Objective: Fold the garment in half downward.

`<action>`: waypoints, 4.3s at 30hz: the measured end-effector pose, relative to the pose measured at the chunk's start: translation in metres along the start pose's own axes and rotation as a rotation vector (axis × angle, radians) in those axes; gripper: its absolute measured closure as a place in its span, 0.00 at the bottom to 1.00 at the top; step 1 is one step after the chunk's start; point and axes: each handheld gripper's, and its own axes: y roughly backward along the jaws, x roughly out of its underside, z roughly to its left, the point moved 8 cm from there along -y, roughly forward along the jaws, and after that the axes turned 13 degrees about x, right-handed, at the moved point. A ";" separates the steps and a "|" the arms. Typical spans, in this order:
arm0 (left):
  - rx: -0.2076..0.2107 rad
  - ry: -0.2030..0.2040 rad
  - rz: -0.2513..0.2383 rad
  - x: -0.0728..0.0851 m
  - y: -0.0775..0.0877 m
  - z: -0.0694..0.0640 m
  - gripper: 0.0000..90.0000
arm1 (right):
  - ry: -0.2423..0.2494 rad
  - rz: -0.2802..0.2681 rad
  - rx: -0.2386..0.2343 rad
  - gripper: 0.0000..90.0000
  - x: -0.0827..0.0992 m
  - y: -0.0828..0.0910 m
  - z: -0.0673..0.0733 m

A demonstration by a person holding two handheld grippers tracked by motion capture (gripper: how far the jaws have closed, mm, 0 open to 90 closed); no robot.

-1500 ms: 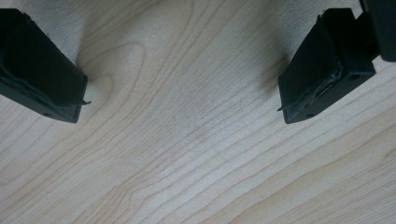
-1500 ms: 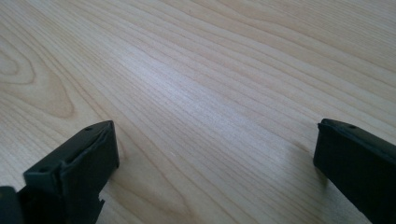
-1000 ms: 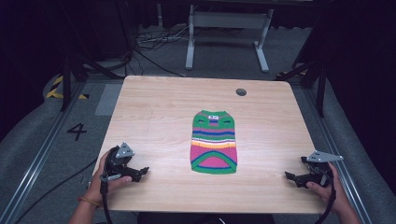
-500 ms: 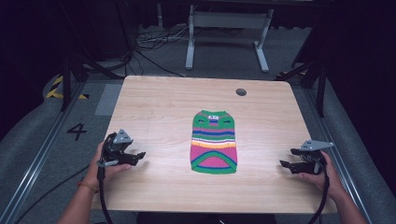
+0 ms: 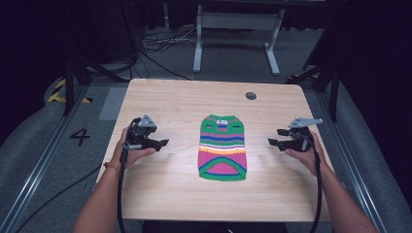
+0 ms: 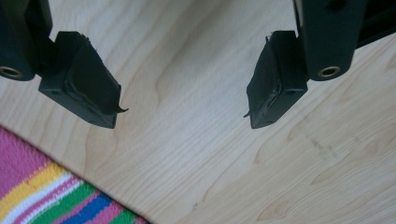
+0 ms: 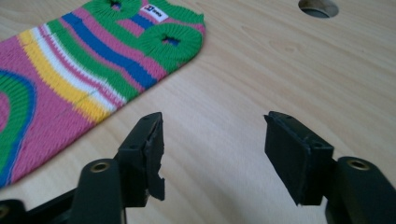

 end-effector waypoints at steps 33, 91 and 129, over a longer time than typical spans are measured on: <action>0.037 0.010 0.035 -0.102 -0.116 0.000 0.53 | 0.079 0.099 0.041 0.69 -0.069 -0.116 0.025; 0.085 -0.253 -0.080 -0.100 -0.064 -0.071 0.92 | 0.119 -0.142 -0.153 0.96 -0.088 -0.042 0.064; 0.201 -0.511 0.081 -0.011 -0.043 -0.170 0.86 | 0.365 -0.105 -0.350 0.95 0.003 0.035 0.144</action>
